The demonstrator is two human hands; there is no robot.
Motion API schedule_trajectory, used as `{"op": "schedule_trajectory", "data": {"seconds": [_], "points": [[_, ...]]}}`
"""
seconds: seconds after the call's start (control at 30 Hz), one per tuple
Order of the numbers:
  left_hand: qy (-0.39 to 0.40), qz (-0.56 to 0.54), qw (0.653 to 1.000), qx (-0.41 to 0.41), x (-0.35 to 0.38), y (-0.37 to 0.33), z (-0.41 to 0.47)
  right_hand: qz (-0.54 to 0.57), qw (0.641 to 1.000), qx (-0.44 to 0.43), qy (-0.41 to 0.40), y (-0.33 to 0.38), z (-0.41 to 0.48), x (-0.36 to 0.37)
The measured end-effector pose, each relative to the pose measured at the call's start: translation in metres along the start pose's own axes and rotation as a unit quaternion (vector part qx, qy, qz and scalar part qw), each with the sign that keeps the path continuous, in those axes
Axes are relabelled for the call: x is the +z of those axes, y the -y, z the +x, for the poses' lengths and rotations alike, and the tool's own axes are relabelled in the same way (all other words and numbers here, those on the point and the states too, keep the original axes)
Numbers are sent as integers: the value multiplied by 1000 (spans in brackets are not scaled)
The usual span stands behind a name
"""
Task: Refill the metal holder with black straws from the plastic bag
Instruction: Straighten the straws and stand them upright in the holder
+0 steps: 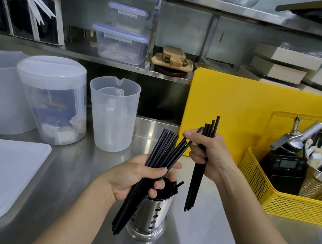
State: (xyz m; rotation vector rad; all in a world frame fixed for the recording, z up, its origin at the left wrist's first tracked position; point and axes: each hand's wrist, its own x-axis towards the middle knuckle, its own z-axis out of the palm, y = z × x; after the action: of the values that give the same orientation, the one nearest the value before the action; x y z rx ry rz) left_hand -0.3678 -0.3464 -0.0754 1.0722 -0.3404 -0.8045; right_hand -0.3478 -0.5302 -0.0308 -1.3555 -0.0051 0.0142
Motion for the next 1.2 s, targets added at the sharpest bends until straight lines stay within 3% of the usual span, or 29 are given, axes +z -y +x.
{"op": "schedule_trajectory", "data": {"seconds": [0.13,0.23,0.33,0.4,0.5,0.57,0.67,0.8,0.87,1.0,1.07,1.2], "points": [[9,40,999,-19,-7,-3,-5,61,994,-39,-79,13,5,-9],[-9,41,998,-46,-13,-7,-9,160,967,-120,-160,29,10,-23],[-87,-33,995,-25,-18,-11,-8,202,929,-194,-240,41,7,-32],[-125,-130,984,-4,-18,-17,-3,158,925,-222,-265,39,1,-25],[-152,-267,952,4,-14,-27,8,55,948,-237,-205,25,-8,-1],[-179,-265,947,29,-11,-31,17,-48,957,-257,-124,14,-14,13],[-189,-230,953,57,-3,-42,26,-207,943,-260,27,-3,-19,25],[-193,-283,937,67,-9,-57,28,-273,932,-182,156,-12,-27,32],[-183,-313,930,69,-14,-60,26,-281,931,-174,156,-7,-27,32],[-215,-143,961,101,-8,-51,20,-139,986,-73,62,2,-13,26],[-198,-84,970,113,2,-46,16,-97,993,-30,58,1,-10,27],[-147,-45,983,102,14,-39,13,-82,996,-21,43,-1,-8,29]]}}
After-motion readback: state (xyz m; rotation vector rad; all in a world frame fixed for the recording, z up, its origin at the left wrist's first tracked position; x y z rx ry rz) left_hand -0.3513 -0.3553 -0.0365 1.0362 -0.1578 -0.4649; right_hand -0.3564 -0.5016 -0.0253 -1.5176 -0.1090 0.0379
